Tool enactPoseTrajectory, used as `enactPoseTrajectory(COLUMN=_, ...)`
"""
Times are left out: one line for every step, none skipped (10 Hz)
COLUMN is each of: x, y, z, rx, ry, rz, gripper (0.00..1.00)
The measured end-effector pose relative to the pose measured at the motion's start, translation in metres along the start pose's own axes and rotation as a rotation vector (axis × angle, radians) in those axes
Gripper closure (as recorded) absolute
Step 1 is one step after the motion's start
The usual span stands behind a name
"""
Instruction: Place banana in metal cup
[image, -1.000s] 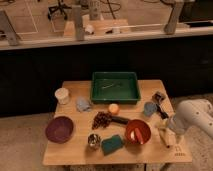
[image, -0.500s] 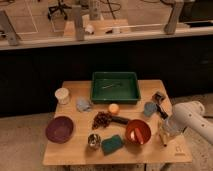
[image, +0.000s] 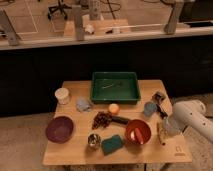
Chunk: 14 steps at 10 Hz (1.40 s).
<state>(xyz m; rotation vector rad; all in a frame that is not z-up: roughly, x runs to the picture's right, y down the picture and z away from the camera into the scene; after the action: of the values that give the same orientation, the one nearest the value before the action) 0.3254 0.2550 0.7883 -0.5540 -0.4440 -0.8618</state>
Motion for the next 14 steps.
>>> enactPoseTrajectory(x=-0.004, y=-0.002, z=-0.017, rx=0.007, ry=0.014, rz=0.004, gripper=1.0)
enactPoseTrajectory(x=-0.008, y=-0.004, z=-0.033, rx=0.018, ry=0.029, rz=0.01, gripper=1.0)
enactPoseTrajectory(x=-0.013, y=-0.008, z=-0.051, rx=0.029, ry=0.051, rz=0.012, gripper=1.0)
enactPoseTrajectory(x=-0.02, y=-0.014, z=-0.069, rx=0.043, ry=0.077, rz=0.008, gripper=1.0)
enactPoseTrajectory(x=-0.029, y=-0.02, z=-0.08, rx=0.058, ry=0.093, rz=0.001, gripper=1.0)
enactPoseTrajectory(x=-0.04, y=-0.029, z=-0.086, rx=0.076, ry=0.09, rz=-0.01, gripper=1.0)
enactPoseTrajectory(x=-0.05, y=-0.038, z=-0.087, rx=0.089, ry=0.078, rz=-0.027, gripper=1.0)
enactPoseTrajectory(x=-0.063, y=-0.053, z=-0.086, rx=0.105, ry=0.053, rz=-0.061, gripper=1.0)
enactPoseTrajectory(x=-0.075, y=-0.064, z=-0.086, rx=0.116, ry=0.031, rz=-0.09, gripper=1.0)
enactPoseTrajectory(x=-0.085, y=-0.074, z=-0.085, rx=0.125, ry=0.015, rz=-0.116, gripper=1.0)
enactPoseTrajectory(x=-0.099, y=-0.091, z=-0.087, rx=0.14, ry=-0.006, rz=-0.154, gripper=1.0)
enactPoseTrajectory(x=-0.11, y=-0.105, z=-0.09, rx=0.154, ry=-0.018, rz=-0.185, gripper=1.0)
enactPoseTrajectory(x=-0.122, y=-0.121, z=-0.093, rx=0.166, ry=-0.033, rz=-0.221, gripper=1.0)
enactPoseTrajectory(x=-0.133, y=-0.136, z=-0.096, rx=0.176, ry=-0.046, rz=-0.251, gripper=1.0)
